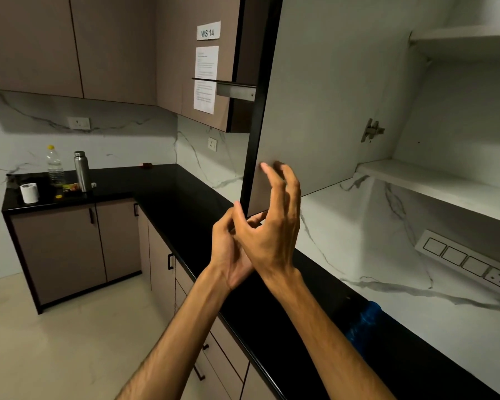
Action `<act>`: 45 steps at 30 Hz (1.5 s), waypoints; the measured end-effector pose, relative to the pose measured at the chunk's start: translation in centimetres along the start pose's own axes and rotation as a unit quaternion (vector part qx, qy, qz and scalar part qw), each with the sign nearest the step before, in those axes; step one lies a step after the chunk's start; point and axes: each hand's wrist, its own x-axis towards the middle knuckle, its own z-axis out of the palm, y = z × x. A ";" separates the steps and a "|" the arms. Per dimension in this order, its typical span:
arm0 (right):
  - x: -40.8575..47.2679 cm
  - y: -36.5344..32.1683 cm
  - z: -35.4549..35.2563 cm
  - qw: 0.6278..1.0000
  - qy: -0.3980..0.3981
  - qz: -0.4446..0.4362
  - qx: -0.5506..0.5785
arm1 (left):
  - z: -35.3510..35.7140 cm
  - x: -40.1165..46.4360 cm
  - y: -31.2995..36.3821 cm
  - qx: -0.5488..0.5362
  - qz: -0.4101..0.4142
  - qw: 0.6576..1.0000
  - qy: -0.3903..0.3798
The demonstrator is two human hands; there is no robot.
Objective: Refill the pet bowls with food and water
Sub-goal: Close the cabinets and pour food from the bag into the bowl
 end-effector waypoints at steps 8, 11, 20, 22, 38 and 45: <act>-1.1 0.2 -4.9 1.000 -0.003 0.007 -0.001 | 1.0 -1.3 -2.7 0.026 -0.020 0.998 -0.044; -1.5 0.3 -6.9 1.000 0.002 0.005 -0.006 | 1.7 -1.8 -4.0 0.030 -0.022 0.997 -0.072; -2.6 0.9 -12.7 0.999 -0.014 0.045 0.001 | 3.9 -2.9 -7.6 0.081 -0.060 0.983 -0.150; -2.7 1.1 -13.9 0.999 -0.012 0.046 -0.001 | 4.3 -3.0 -8.2 0.083 -0.072 0.979 -0.170; -4.2 4.0 -22.6 0.994 0.034 0.062 -0.080 | 7.7 -1.7 -15.6 0.118 -0.142 0.952 -0.243; -4.5 6.1 -26.3 0.984 0.061 0.091 -0.139 | 10.4 -2.0 -19.2 0.148 -0.151 0.943 -0.256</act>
